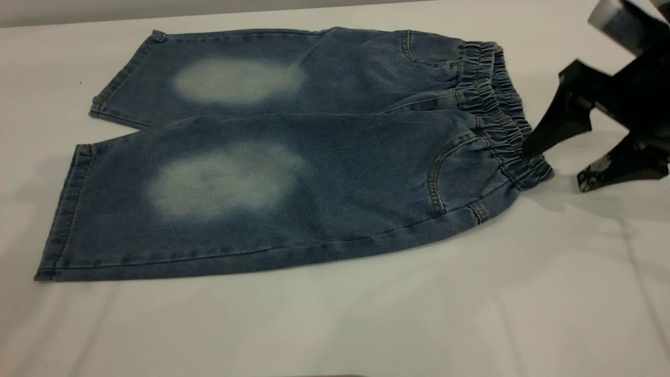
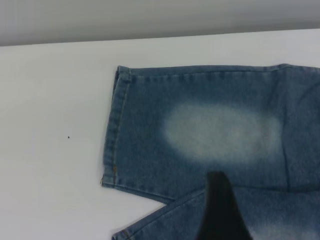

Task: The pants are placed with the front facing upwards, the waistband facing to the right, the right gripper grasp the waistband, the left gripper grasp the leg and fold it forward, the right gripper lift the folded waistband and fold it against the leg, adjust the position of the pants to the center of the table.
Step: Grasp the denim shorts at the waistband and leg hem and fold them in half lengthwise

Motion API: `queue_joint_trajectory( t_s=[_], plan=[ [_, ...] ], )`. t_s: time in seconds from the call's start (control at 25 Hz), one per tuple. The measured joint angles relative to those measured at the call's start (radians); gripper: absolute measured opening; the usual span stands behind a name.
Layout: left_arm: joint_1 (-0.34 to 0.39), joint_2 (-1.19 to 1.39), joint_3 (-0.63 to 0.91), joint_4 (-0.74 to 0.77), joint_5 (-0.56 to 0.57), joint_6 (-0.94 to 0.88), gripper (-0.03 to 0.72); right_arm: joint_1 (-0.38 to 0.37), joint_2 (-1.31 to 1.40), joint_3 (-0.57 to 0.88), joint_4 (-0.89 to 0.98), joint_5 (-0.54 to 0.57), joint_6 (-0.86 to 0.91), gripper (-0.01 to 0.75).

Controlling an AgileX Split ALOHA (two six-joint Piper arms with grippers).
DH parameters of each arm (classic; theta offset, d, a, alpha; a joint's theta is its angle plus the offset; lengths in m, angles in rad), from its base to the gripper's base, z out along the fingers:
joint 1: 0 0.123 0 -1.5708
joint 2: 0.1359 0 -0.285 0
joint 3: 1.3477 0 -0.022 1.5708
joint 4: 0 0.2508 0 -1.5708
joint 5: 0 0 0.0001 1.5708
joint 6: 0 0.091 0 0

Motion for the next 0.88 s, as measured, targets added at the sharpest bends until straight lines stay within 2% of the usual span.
queue_joint_trajectory(
  t_s=[0.32, 0.68, 0.88],
  plan=[
    [0.0, 0.0, 0.0, 0.0, 0.0, 0.0, 0.421, 0.0, 0.06, -0.007, 0.25, 0.013, -0.234, 0.568],
    [0.0, 0.0, 0.0, 0.0, 0.0, 0.0, 0.421, 0.001, 0.159, -0.01, 0.458, 0.232, -0.419, 0.561],
    [0.0, 0.0, 0.0, 0.0, -0.001, 0.0, 0.421, 0.001, 0.172, -0.01, 0.479, 0.315, -0.467, 0.494]
  ],
)
